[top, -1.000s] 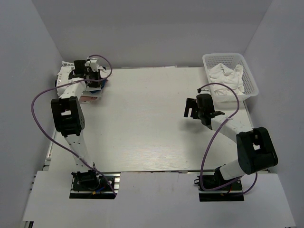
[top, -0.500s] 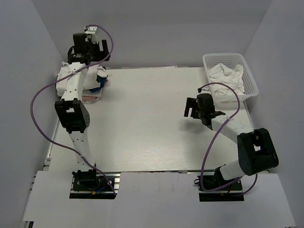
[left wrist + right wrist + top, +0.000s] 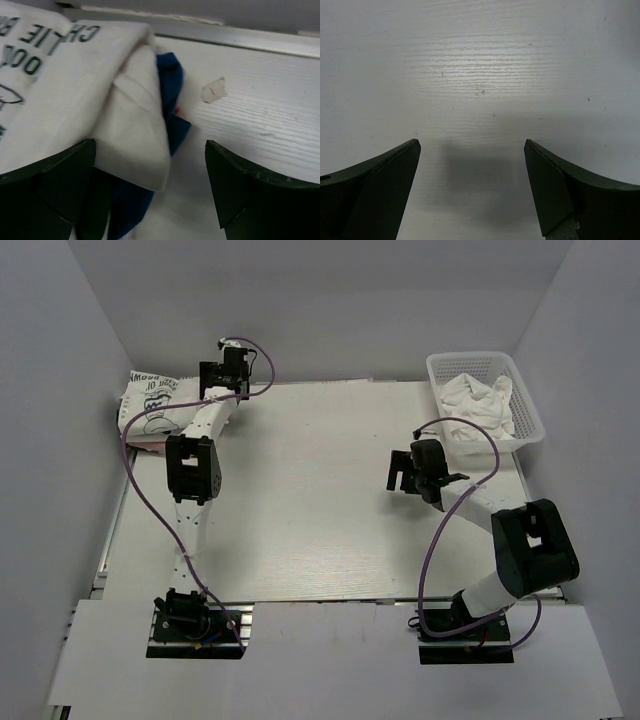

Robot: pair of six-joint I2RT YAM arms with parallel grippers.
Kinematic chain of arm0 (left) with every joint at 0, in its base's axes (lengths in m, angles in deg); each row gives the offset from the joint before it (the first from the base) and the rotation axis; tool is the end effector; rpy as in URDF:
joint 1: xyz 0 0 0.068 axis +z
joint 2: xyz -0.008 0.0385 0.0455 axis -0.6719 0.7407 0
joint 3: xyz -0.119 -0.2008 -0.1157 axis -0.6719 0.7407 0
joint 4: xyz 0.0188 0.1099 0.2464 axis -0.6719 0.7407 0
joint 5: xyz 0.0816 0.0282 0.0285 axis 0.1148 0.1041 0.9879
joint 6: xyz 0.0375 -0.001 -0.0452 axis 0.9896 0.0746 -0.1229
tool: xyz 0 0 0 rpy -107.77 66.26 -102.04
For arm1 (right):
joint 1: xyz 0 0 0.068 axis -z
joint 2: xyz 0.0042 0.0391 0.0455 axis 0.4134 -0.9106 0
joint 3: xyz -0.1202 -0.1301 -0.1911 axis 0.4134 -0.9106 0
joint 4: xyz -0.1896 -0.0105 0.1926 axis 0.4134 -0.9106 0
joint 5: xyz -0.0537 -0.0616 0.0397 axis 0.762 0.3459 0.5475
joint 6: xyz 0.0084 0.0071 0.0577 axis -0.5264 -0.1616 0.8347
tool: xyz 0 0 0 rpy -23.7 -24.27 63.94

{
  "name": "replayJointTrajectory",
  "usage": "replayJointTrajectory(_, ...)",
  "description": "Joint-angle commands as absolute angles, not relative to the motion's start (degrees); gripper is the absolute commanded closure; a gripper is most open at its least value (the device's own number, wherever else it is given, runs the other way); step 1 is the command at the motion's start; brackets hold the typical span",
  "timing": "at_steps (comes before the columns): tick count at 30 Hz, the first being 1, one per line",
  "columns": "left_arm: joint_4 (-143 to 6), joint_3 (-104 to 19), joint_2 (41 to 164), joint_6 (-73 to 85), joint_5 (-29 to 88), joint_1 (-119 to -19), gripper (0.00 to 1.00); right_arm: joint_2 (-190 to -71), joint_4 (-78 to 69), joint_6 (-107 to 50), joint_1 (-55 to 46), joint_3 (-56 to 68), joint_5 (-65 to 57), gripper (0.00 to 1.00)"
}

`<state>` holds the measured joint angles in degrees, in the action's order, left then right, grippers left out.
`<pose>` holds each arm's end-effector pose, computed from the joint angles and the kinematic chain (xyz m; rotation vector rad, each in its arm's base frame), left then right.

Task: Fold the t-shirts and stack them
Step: Smooth out wrinkles on the folded tshirt

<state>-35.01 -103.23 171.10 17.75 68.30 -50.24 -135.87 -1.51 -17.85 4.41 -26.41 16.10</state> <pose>0.5637 -0.0575 0.2002 -0.1074 2.2314 0.5428 0.3029 0.1008 0.1595 0.0645 2.2620 0.1102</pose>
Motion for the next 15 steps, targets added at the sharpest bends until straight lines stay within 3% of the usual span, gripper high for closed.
replayJointTrajectory(1, -40.83, -103.61, 165.5, 18.84, 84.41, -49.77, 0.0, -136.87, -2.12, -17.99, 4.29, -23.93, 16.35, 0.1)
replayJointTrajectory(7, -43.37, -103.0, 162.95, 21.65, 86.43, -50.38, 0.0, -137.92, -2.04, -17.99, 4.2, -23.49, 15.56, 0.1)
replayJointTrajectory(15, -41.36, -109.23, 166.55, 26.67, 78.36, -49.69, 0.0, -138.53, -2.12, -17.9, 4.29, -23.23, 15.29, 0.1)
